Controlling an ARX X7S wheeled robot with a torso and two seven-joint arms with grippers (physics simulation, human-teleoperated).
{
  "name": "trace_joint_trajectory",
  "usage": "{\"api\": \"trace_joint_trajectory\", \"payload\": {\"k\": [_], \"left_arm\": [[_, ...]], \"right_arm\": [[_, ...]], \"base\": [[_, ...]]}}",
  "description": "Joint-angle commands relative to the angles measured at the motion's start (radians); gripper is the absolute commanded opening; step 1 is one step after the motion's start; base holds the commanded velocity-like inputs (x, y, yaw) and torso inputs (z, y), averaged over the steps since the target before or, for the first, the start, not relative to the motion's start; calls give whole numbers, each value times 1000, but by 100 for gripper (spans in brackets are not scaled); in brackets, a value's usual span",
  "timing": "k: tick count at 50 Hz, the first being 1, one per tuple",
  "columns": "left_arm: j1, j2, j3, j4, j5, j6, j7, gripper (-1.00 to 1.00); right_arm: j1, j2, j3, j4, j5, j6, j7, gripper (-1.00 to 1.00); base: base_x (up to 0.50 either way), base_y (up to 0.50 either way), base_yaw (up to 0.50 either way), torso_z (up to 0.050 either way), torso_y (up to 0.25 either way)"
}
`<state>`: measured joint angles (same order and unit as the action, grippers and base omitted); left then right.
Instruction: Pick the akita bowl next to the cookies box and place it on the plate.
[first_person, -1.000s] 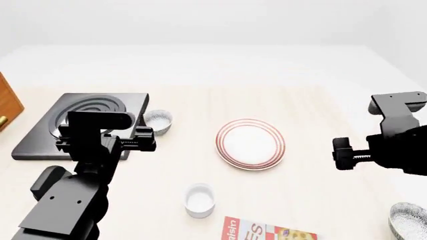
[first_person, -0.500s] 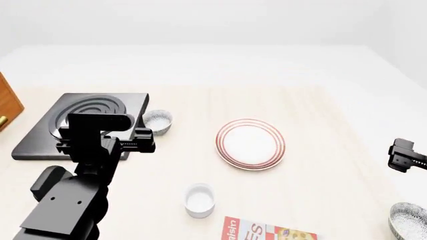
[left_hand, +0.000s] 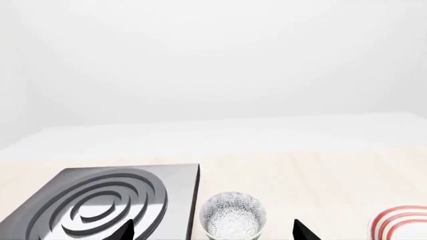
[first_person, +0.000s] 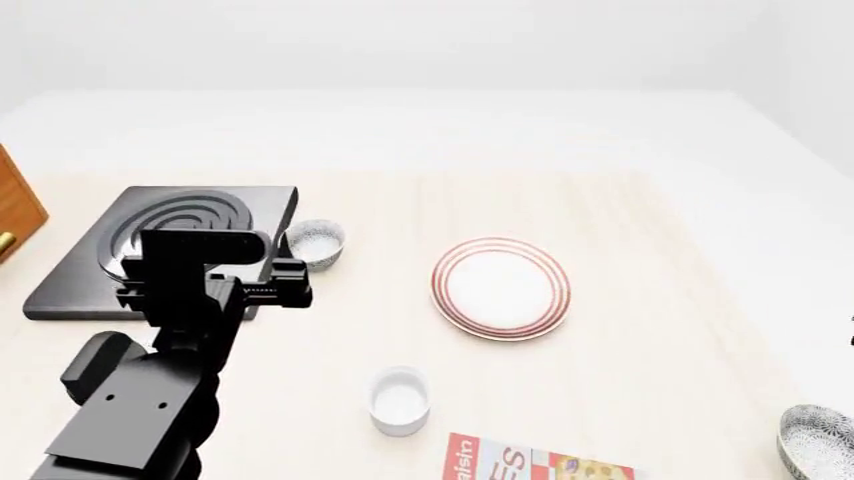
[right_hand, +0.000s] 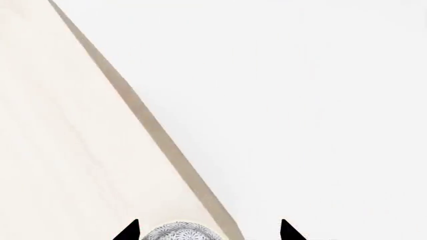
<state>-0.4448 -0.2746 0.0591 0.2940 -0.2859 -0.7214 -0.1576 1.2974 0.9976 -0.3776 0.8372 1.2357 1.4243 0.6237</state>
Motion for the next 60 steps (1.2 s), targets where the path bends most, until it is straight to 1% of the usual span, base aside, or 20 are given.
{"api": "trace_joint_trajectory", "payload": {"k": [1, 3, 4, 10, 11, 18, 32, 41, 50, 60], "left_arm": [[1, 0, 6, -10, -2, 8, -3, 100], [2, -1, 6, -8, -2, 7, -4, 100], [1, -2, 4, -14, -3, 9, -4, 100], [1, -1, 9, -23, -3, 15, -4, 100], [-9, 0, 14, -25, -3, 12, -4, 100], [-12, -2, 15, -29, -5, 13, -5, 100], [-16, -2, 22, -45, -8, 23, -7, 100], [-17, -3, 27, -50, -10, 26, -9, 100], [-18, -7, 24, -38, -16, 18, -15, 100], [-13, -11, 20, -40, -21, 27, -16, 100]], "right_arm": [[-41, 10, -37, -54, 9, 23, -45, 100], [-39, 3, -45, -67, 11, 32, -50, 100], [-72, 8, -87, -186, 34, 75, -116, 100], [-120, 32, -101, -277, 68, 83, -129, 100], [-169, 59, -151, -334, 46, 67, -200, 100], [-165, 56, -180, -328, 29, 49, -232, 100], [-180, 55, -205, -361, 43, 47, -247, 100], [-196, 76, -188, -411, 101, 67, -211, 100], [-254, 85, -179, -500, 198, 89, -155, 100], [-255, 50, -261, -467, 117, 40, -243, 100]], "base": [[0, 0, 0, 0, 0], [0, 0, 0, 0, 0], [0, 0, 0, 0, 0], [0, 0, 0, 0, 0], [0, 0, 0, 0, 0], [0, 0, 0, 0, 0], [0, 0, 0, 0, 0], [0, 0, 0, 0, 0], [0, 0, 0, 0, 0], [0, 0, 0, 0, 0]]}}
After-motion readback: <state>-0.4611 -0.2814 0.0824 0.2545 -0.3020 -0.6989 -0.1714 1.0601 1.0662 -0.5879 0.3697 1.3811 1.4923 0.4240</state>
